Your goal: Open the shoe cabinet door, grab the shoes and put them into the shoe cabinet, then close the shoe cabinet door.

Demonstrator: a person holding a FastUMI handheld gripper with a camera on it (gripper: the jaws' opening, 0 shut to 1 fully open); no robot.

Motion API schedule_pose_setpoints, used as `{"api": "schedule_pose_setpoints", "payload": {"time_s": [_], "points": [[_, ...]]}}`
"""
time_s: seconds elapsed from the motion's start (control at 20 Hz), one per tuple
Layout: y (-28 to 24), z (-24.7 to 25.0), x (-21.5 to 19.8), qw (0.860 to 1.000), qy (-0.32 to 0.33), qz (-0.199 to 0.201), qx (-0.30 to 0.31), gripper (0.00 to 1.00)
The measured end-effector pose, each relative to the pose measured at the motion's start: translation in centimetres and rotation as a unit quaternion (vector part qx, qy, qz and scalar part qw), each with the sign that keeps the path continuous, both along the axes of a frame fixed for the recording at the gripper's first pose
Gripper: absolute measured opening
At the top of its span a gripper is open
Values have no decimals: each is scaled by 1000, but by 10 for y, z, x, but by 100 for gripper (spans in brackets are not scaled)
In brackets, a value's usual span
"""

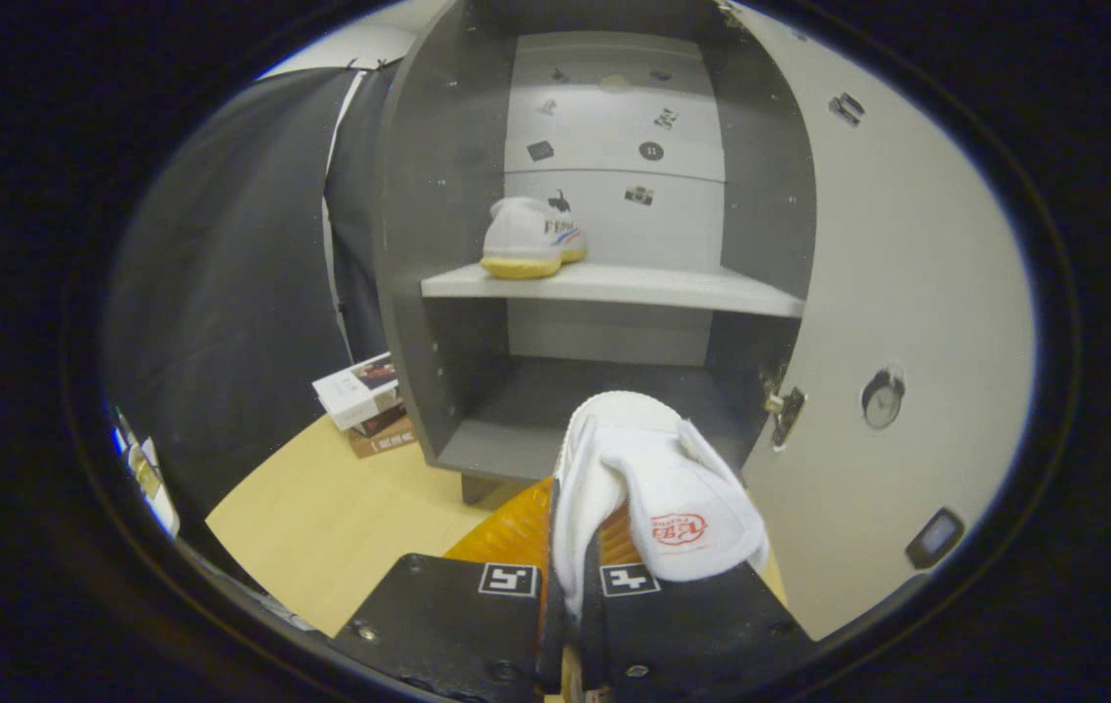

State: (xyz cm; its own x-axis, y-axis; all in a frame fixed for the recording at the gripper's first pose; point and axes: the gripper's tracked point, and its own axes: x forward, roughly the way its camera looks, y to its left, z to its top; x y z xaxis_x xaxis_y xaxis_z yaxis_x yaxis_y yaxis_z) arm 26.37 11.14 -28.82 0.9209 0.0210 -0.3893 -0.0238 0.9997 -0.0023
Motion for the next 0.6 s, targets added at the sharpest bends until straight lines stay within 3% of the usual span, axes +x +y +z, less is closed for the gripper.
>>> {"api": "schedule_pose_setpoints", "payload": {"time_s": [0.3,0.6], "points": [[-6,75,47,1000,-31,0,1,10],[-19,120,119,999,-52,0,-5,10]]}}
